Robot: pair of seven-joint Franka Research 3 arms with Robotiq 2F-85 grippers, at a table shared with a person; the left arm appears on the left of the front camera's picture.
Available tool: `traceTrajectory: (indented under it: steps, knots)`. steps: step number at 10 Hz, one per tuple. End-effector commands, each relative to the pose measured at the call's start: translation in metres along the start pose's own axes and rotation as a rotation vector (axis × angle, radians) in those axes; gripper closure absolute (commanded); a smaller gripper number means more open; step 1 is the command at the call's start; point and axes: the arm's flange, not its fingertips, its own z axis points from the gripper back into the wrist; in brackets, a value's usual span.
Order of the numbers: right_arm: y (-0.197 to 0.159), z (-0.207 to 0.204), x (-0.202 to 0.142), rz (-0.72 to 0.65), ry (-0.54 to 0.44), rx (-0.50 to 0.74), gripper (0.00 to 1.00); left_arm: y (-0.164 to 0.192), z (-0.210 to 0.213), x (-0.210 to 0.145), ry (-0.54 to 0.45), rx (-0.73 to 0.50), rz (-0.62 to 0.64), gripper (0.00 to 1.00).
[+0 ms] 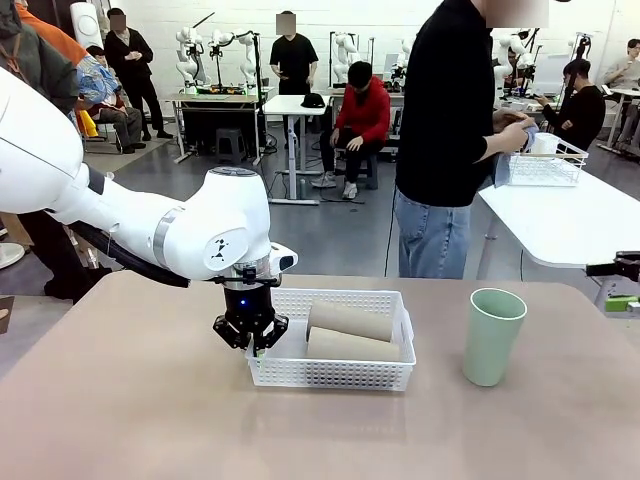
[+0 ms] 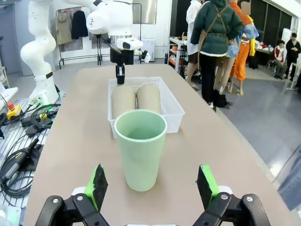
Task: Clean and organize the cups into the basket.
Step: Pick up the Reusable plastic cup from the right side of the table and stack it inside the Organizing basket in the center of the table.
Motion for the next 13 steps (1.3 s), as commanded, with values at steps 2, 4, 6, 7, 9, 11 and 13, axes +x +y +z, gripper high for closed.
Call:
traceTrajectory:
  steps: [2, 4, 6, 7, 9, 11, 13]
  knots:
    - [-0.038, -0.027, -0.057, -0.072, 0.06, 0.02, 0.0, 0.003, -0.002, -0.002, -0.002, -0.005, -0.006, 1.0]
    - [-0.05, -0.055, -0.081, -0.126, 0.099, 0.047, 0.0, 0.003, -0.002, -0.002, -0.002, -0.005, -0.006, 1.0]
    - [-0.054, -0.08, -0.092, -0.147, 0.106, 0.085, 0.0, 0.003, -0.002, -0.002, -0.002, -0.005, -0.006, 1.0]
    - [-0.057, -0.094, -0.095, -0.152, 0.107, 0.099, 0.0, 0.003, -0.002, -0.002, -0.002, -0.005, -0.006, 1.0]
    - [-0.059, -0.117, -0.099, -0.169, 0.113, 0.133, 0.0, 0.003, -0.002, -0.002, -0.002, -0.005, -0.006, 1.0]
    - [-0.054, -0.129, -0.098, -0.166, 0.124, 0.174, 0.0, 0.003, -0.002, -0.002, -0.002, -0.005, -0.006, 1.0]
    - [-0.05, -0.132, -0.095, -0.16, 0.12, 0.198, 0.0, 0.003, -0.002, -0.002, -0.002, -0.005, -0.006, 1.0]
